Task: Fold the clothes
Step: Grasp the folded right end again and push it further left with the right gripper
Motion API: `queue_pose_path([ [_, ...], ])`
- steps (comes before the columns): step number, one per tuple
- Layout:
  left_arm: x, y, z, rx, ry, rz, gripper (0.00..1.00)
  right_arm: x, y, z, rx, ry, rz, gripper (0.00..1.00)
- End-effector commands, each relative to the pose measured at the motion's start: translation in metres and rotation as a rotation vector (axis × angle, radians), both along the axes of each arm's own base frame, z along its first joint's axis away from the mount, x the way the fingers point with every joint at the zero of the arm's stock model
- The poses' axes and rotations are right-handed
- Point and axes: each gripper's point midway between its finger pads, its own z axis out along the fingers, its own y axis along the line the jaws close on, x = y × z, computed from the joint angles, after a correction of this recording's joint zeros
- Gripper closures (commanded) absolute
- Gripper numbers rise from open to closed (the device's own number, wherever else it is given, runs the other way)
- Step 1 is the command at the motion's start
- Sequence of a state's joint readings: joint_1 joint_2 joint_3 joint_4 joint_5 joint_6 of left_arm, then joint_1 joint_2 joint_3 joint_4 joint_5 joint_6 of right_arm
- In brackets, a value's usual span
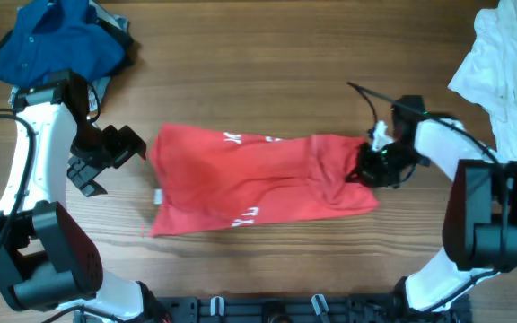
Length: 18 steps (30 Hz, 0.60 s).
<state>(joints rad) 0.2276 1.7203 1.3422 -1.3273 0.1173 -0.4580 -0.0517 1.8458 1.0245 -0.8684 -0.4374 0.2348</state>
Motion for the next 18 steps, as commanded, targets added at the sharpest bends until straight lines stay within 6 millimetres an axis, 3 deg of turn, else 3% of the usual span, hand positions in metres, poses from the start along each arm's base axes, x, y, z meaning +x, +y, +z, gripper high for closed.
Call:
queue_pose_path([
  [1,0.006,0.000,0.007,0.003,-0.040,-0.009,0.00,0.015,-0.046,0.024,-0.237,-0.067,-0.014,0.96],
  [5,0.007,0.000,0.007,0.004,-0.042,-0.009,0.00,0.007,-0.063,0.040,-0.349,-0.065,-0.054,0.96],
  [8,0.009,0.001,0.007,0.005,-0.049,-0.009,0.00,0.008,-0.054,0.049,-0.348,-0.097,-0.028,0.96],
  [18,0.009,0.001,0.007,0.006,-0.052,-0.009,0.00,0.013,0.032,0.051,-0.554,-0.245,0.111,0.96],
])
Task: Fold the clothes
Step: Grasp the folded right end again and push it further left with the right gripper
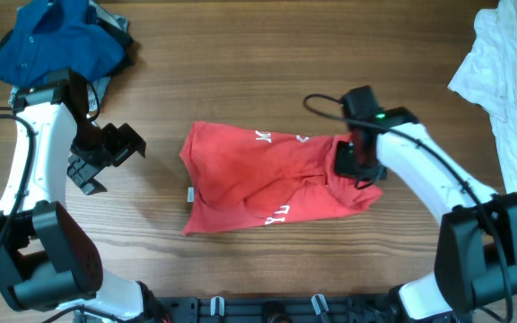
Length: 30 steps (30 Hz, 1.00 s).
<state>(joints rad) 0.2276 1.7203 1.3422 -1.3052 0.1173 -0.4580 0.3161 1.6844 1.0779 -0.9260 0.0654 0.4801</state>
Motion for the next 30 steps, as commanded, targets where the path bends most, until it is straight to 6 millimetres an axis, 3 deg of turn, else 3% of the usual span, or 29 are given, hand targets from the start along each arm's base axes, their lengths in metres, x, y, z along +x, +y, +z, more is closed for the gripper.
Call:
queue_pose_path([
  [1,0.004,0.000,0.007,0.001,-0.031,-0.009,0.00,0.006,0.011,0.012,-0.085,-0.090,-0.021,0.95],
  [3,0.004,0.000,0.007,0.001,-0.031,-0.009,0.00,0.003,0.002,0.016,-0.182,-0.109,-0.033,0.96],
  [7,0.004,0.000,0.007,0.001,-0.030,-0.009,0.00,-0.004,-0.036,0.025,-0.337,-0.089,-0.080,0.96],
  [9,0.004,0.000,0.007,0.001,-0.030,-0.009,0.00,0.001,-0.053,0.040,-0.356,-0.066,-0.091,0.96],
  [10,0.004,0.000,0.007,0.001,-0.030,-0.009,0.00,0.006,-0.051,0.046,-0.338,-0.064,-0.064,0.96],
  [12,0.004,0.000,0.007,0.001,-0.030,-0.009,0.00,0.016,-0.038,0.057,-0.281,-0.076,0.002,0.96],
  [20,0.004,0.000,0.007,0.001,-0.030,-0.009,0.00,0.022,-0.016,0.046,-0.280,-0.096,0.059,0.96],
  [24,0.004,0.000,0.007,0.001,-0.030,-0.009,0.00,0.020,0.022,0.039,-0.207,-0.112,0.113,0.95],
  [28,0.000,-0.001,0.008,-0.003,-0.015,-0.009,0.00,0.010,0.065,0.018,-0.127,-0.084,0.154,0.94],
  [29,0.000,-0.001,0.008,-0.004,-0.012,-0.009,0.00,0.008,0.075,0.011,-0.104,-0.068,0.170,0.91],
  [30,0.000,-0.001,0.008,-0.004,-0.011,-0.009,0.00,0.004,0.091,0.002,-0.059,-0.049,0.171,0.80],
])
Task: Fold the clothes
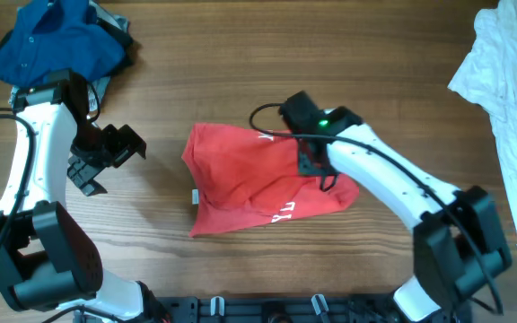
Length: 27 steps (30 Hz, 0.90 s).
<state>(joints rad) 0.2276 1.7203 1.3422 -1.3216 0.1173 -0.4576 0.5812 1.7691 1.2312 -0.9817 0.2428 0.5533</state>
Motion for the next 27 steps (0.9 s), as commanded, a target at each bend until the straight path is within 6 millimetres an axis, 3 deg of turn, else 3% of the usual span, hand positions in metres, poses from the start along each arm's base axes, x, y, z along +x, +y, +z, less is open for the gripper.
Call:
queue_pose_path([
  [1,0.003,0.000,0.007,0.000,-0.027,-0.009,0.00,-0.008,0.032,-0.016,0.090,0.055,-0.007,0.69],
  [3,0.003,0.000,0.007,0.000,-0.027,-0.009,0.00,-0.008,0.035,-0.008,0.098,0.051,-0.021,0.43],
  [4,0.003,0.000,0.007,0.000,-0.028,-0.009,0.00,-0.005,0.036,0.005,0.098,0.049,-0.028,0.33],
  [6,0.003,0.000,0.007,0.000,-0.028,-0.009,0.00,0.004,0.037,0.031,0.120,0.019,-0.034,0.00],
  [9,0.003,0.000,0.007,0.000,-0.027,-0.009,0.00,0.031,0.032,0.077,0.199,-0.089,-0.083,0.00],
  [10,0.003,0.000,0.007,0.000,-0.027,-0.009,0.00,0.038,0.034,0.082,0.243,-0.106,-0.093,0.12],
  [12,0.003,0.000,0.007,0.000,-0.028,-0.009,0.00,0.049,0.039,0.077,0.303,-0.111,-0.078,0.59],
  [13,0.003,0.000,0.007,0.000,-0.028,-0.009,0.00,0.053,0.040,0.072,0.311,-0.113,-0.066,0.67],
  [14,0.003,0.000,0.007,0.000,-0.027,-0.009,0.00,0.056,0.050,0.059,0.351,-0.081,-0.034,0.82],
  [15,0.003,0.000,0.007,0.000,-0.027,-0.009,0.00,0.053,0.064,0.042,0.403,-0.016,0.003,0.91],
  [16,0.003,0.000,0.007,0.000,-0.027,-0.009,0.00,0.052,0.068,0.032,0.410,0.014,0.001,0.96],
  [18,0.002,-0.001,0.007,-0.001,-0.020,-0.009,0.00,0.048,0.079,0.004,0.443,0.101,-0.003,0.96],
  [21,-0.001,-0.001,0.008,-0.004,-0.009,-0.009,0.00,0.042,0.079,-0.042,0.406,0.199,-0.047,0.95],
  [23,-0.001,-0.001,0.008,-0.004,-0.009,-0.009,0.00,0.043,0.081,-0.061,0.405,0.219,-0.035,0.96],
  [25,-0.001,-0.001,0.008,-0.004,-0.009,-0.009,0.00,0.048,0.085,-0.056,0.420,0.198,-0.055,0.96],
  [26,-0.001,-0.001,0.008,-0.003,-0.010,-0.009,0.00,0.052,0.089,-0.044,0.448,0.180,-0.046,0.95],
  [27,-0.001,-0.001,0.008,-0.003,-0.010,-0.009,0.00,0.057,0.088,-0.018,0.475,0.138,-0.028,0.96],
])
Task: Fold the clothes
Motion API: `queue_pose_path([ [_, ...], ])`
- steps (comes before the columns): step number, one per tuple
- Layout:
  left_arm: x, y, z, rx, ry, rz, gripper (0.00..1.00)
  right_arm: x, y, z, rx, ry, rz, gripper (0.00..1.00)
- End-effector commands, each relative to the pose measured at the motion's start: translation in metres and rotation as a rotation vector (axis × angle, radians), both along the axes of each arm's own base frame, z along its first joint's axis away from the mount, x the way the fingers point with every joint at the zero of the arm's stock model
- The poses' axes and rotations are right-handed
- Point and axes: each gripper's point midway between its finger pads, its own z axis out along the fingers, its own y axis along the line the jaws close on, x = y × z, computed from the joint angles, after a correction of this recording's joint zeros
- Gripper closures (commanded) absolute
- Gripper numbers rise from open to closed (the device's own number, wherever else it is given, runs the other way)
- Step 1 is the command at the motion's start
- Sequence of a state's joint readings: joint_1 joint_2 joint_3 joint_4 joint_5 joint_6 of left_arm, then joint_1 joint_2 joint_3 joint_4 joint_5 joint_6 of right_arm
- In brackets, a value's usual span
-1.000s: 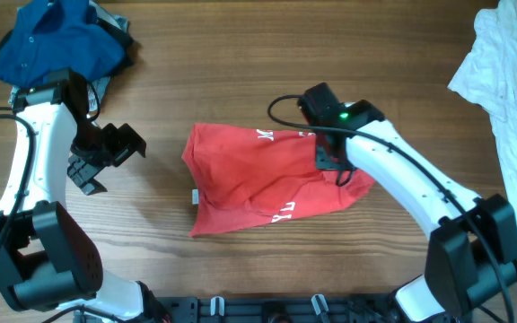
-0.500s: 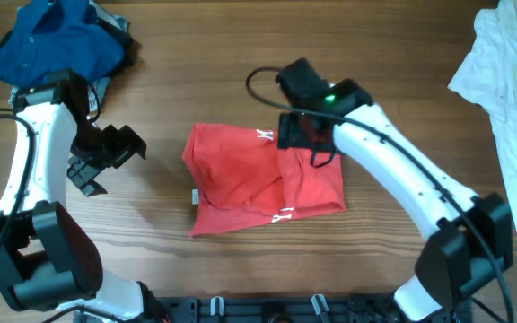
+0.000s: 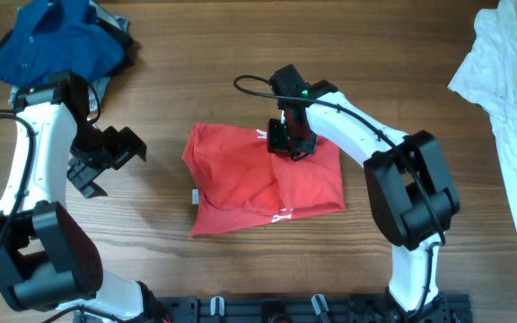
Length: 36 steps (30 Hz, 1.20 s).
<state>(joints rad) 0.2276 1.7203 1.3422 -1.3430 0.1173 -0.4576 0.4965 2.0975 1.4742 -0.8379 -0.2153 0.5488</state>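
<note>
A red garment (image 3: 258,179) lies in the middle of the table, its right side doubled over toward the centre. My right gripper (image 3: 287,142) sits low on the garment's upper middle, pinching a fold of the red cloth. Left of the garment my left gripper (image 3: 124,148) hangs open with nothing in it, a short way from the cloth's left edge. A blue garment (image 3: 56,40) is heaped at the far left corner and a white one (image 3: 501,76) lies crumpled at the far right.
The wooden table (image 3: 240,54) carries a dark grey cloth (image 3: 119,36) under the blue heap. A black rail (image 3: 285,309) runs along the near edge between the two arm bases.
My right gripper has moved a little further left and up, dragging the held edge with it. The red garment's right side now lies flatter and squarer. The left arm stayed put.
The red garment lay stretched wide with my right gripper shut on its right end. The gripper then stood further left at each moment, with the garment shifted right and its right end carried over the rest. Now the garment is a compact doubled shape.
</note>
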Motion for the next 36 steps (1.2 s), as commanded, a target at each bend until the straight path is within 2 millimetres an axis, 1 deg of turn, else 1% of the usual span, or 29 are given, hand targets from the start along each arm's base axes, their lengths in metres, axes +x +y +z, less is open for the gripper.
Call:
queue_pose_path([
  [1,0.004,0.000,0.007,0.001,-0.031,-0.009,0.00,0.007,0.000,0.061,0.075,-0.092,-0.002,0.93],
  [2,0.004,0.000,0.007,0.001,-0.030,-0.009,0.00,0.001,-0.007,0.092,0.090,-0.127,-0.004,0.80],
  [4,0.004,0.000,0.007,0.001,-0.030,-0.009,0.00,-0.015,-0.017,0.123,0.089,-0.146,0.005,0.55],
  [5,0.004,0.000,0.007,0.001,-0.030,-0.009,0.00,-0.026,-0.022,0.135,0.085,-0.153,0.041,0.46],
  [6,0.004,0.000,0.007,0.001,-0.030,-0.009,0.00,-0.036,-0.027,0.137,0.073,-0.135,0.072,0.38],
  [7,0.004,0.000,0.007,0.000,-0.030,-0.009,0.00,-0.043,-0.031,0.131,0.056,-0.105,0.081,0.38],
  [9,0.004,0.000,0.007,0.000,-0.030,-0.009,0.00,-0.051,-0.035,0.111,0.036,-0.059,0.076,0.40],
  [10,0.004,0.000,0.007,0.000,-0.030,-0.009,0.00,-0.055,-0.037,0.098,0.027,-0.038,0.076,0.41],
  [12,0.004,0.000,0.007,0.000,-0.030,-0.009,0.00,-0.072,-0.045,0.057,0.005,0.025,0.048,0.53],
  [13,0.004,0.000,0.007,0.001,-0.031,-0.009,0.00,-0.077,-0.044,0.043,0.019,0.034,0.048,0.59],
  [14,0.004,0.000,0.007,0.001,-0.031,-0.008,0.00,-0.083,-0.039,0.031,0.059,0.050,0.046,0.69],
  [15,0.005,0.000,0.007,0.001,-0.033,-0.008,0.00,-0.089,-0.034,0.021,0.102,0.076,0.018,0.75],
  [17,0.005,0.000,0.007,0.001,-0.034,-0.008,0.00,-0.104,-0.036,0.007,0.110,0.124,0.004,0.79],
  [18,0.005,0.000,0.007,0.001,-0.034,-0.008,0.00,-0.109,-0.039,0.004,0.100,0.143,-0.001,0.89],
  [19,0.005,0.000,0.007,0.001,-0.034,-0.008,0.00,-0.114,-0.043,0.002,0.076,0.164,-0.022,0.96],
  [20,0.005,0.000,0.007,0.001,-0.033,-0.008,0.00,-0.116,-0.047,0.003,0.055,0.174,-0.050,0.96],
  [22,0.005,0.000,0.007,0.001,-0.034,-0.009,0.00,-0.119,-0.050,0.013,0.047,0.170,-0.071,0.96],
  [23,0.005,0.000,0.007,0.001,-0.034,-0.009,0.00,-0.118,-0.050,0.023,0.059,0.147,-0.069,0.96],
  [24,0.005,0.000,0.007,0.001,-0.034,-0.009,0.00,-0.113,-0.052,0.040,0.064,0.097,-0.069,0.95],
  [25,0.005,0.000,0.007,0.001,-0.034,-0.009,0.00,-0.108,-0.053,0.060,0.078,0.029,-0.068,0.85],
  [26,0.005,0.000,0.007,0.001,-0.035,-0.009,0.00,-0.104,-0.052,0.076,0.101,-0.029,-0.063,0.66],
  [27,0.006,0.000,0.007,0.001,-0.037,-0.009,0.00,-0.099,-0.051,0.093,0.126,-0.097,-0.049,0.36],
  [28,0.010,-0.005,0.006,-0.024,-0.058,-0.030,0.00,-0.095,-0.053,0.109,0.140,-0.166,-0.045,0.01],
  [29,0.016,-0.014,0.006,-0.074,-0.096,-0.080,0.00,-0.093,-0.056,0.118,0.138,-0.208,-0.050,0.01],
  [31,0.025,-0.040,0.001,-0.193,-0.167,-0.176,0.00,-0.093,-0.059,0.134,0.150,-0.267,-0.052,0.01],
  [33,0.022,-0.048,-0.014,-0.191,-0.166,-0.204,0.00,-0.095,-0.060,0.138,0.156,-0.277,-0.051,0.01],
  [36,0.018,-0.054,-0.040,-0.218,-0.179,-0.201,0.00,-0.097,-0.061,0.136,0.149,-0.265,-0.051,0.00],
])
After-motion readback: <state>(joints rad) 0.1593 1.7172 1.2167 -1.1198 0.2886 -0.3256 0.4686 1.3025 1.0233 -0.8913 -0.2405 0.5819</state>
